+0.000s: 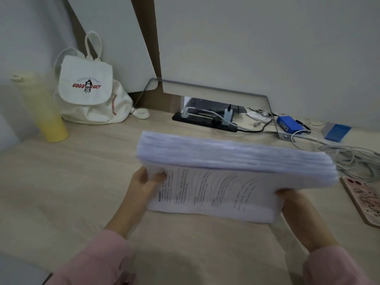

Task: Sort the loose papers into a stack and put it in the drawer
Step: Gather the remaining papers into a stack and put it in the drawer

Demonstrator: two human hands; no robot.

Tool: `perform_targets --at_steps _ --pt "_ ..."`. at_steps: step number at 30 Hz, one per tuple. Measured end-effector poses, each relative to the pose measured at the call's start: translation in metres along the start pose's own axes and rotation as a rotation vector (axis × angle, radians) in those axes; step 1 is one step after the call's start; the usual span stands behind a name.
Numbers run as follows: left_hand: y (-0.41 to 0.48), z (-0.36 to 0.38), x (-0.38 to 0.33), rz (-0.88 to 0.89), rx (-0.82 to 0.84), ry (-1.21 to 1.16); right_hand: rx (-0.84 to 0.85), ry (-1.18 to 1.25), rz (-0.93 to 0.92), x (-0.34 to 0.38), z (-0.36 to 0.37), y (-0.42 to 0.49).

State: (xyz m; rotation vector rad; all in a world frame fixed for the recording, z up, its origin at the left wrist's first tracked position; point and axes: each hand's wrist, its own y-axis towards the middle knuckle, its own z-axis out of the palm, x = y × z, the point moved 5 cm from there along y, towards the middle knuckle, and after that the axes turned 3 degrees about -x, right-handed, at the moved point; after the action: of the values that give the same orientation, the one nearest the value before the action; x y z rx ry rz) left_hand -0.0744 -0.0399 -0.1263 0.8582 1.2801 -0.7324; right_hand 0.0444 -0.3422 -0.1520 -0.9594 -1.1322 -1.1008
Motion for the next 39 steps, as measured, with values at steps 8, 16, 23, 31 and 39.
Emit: perform_targets --at_steps 8,16,23,31,39 --pt "0.015 -0.006 -0.005 -0.267 0.069 0.002 0.132 -0.068 0.189 0.023 0.006 -0.016" --pt "0.003 -0.002 0.011 -0.509 -0.087 -0.532 -0.064 0.163 0.276 0.006 0.028 -0.033" --pt "-0.009 0.027 0.004 -0.296 -0.159 -0.5 -0.033 0.345 0.191 -0.015 0.058 -0.041" --pt "-0.011 0.029 0.009 -0.144 -0.217 -0.162 0.17 0.361 0.302 -0.028 0.072 -0.056" --pt "-0.003 -0.001 -0.032 0.079 -0.014 -0.073 0.277 0.021 0.185 0.025 0.061 -0.035"
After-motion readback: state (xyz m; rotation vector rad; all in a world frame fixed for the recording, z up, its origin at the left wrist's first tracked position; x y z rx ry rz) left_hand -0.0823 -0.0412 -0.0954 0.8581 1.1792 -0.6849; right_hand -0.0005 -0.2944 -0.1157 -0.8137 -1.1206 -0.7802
